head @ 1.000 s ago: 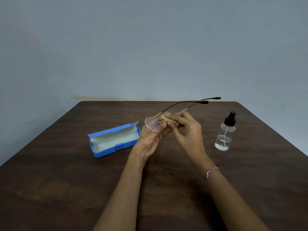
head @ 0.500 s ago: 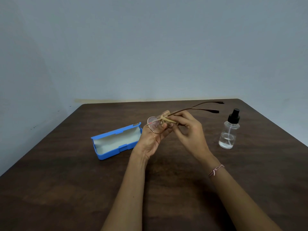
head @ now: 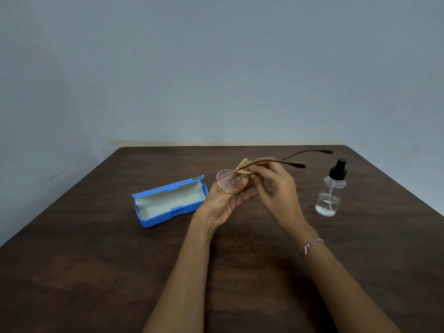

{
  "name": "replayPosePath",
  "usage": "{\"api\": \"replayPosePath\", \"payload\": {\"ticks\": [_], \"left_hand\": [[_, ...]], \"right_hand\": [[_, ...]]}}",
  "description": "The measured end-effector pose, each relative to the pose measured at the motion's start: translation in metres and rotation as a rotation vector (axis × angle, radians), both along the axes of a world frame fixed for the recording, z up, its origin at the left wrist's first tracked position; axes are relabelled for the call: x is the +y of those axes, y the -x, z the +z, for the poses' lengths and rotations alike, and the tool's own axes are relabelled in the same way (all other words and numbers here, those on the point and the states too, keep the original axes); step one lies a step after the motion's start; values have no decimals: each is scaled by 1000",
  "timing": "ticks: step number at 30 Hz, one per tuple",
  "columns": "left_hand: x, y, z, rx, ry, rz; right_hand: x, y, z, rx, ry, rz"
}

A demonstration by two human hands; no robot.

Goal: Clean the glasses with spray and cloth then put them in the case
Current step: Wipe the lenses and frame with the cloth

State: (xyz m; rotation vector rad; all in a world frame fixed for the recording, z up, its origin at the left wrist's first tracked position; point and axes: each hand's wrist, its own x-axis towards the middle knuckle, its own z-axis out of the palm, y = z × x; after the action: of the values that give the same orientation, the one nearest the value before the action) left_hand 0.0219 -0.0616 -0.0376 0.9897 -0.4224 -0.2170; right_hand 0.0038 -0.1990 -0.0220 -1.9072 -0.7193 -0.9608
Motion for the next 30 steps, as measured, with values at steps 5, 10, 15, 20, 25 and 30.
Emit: {"api": "replayPosePath", "payload": {"ticks": [5, 10, 15, 20, 25, 30], "left_hand": [[1, 1, 0, 5, -61, 12], [3, -1, -1, -29, -107, 67], [0, -1, -1, -36, -150, 76], [3, -5, -1, -33, -115, 101], [2, -5, -1, -88, -125, 95], [0, 0, 2, -85, -128, 89]], "right_hand": [[-3, 1, 0, 70, 49, -66], [-3, 2, 3, -26, 72, -33], [-6, -1, 1, 28, 48, -145], [-4, 2, 1, -57, 96, -21], [-4, -3, -2, 10, 63, -140], [-5, -5, -2, 95, 55, -194]]}}
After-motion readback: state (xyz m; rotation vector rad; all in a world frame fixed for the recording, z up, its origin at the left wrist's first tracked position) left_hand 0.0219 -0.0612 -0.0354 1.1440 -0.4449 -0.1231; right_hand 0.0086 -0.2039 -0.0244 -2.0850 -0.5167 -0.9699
